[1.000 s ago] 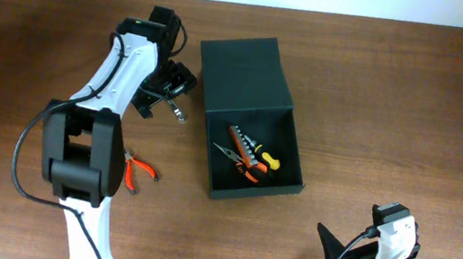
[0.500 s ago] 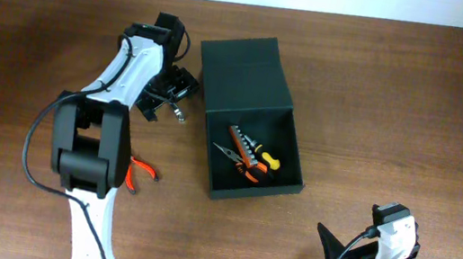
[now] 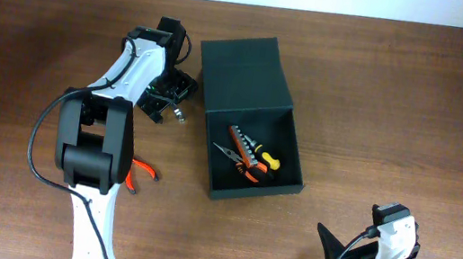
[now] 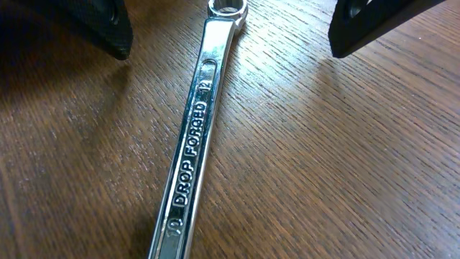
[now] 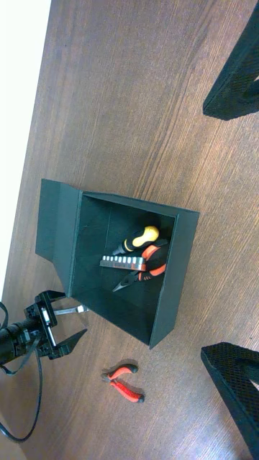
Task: Pack container
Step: 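Move left gripper back to silver wrench and grasp it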
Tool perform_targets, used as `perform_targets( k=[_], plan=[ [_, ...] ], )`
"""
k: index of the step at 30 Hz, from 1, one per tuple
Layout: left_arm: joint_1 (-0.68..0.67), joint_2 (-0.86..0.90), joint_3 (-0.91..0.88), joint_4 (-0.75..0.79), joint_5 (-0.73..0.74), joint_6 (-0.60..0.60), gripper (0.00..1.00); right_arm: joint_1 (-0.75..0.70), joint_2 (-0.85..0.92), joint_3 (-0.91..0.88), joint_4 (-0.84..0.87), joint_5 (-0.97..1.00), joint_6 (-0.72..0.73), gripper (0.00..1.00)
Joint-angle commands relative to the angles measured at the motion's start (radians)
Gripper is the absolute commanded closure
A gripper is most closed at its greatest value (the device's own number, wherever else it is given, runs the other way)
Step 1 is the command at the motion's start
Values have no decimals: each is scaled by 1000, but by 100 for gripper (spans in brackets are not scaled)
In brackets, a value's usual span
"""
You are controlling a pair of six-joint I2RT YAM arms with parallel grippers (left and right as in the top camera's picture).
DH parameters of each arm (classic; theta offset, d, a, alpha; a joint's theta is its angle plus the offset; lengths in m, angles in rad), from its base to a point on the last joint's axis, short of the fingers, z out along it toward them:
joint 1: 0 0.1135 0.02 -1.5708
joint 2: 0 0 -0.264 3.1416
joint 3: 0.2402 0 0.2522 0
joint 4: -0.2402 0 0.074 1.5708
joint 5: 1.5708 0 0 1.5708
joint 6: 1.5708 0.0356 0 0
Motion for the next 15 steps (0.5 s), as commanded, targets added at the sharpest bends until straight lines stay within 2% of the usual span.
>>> perform_targets(
  k=[1, 9, 15],
  plan=[
    [0, 5, 16, -1, -24, -29, 11, -2, -6, -1, 3, 12, 8, 1],
    [3, 19, 16, -1, -24, -32, 11, -2, -6, -1, 3, 12, 8, 1],
    [2, 45, 16, -1, -6, -32, 30, -2, -6, -1, 3, 12, 8, 1]
  ],
)
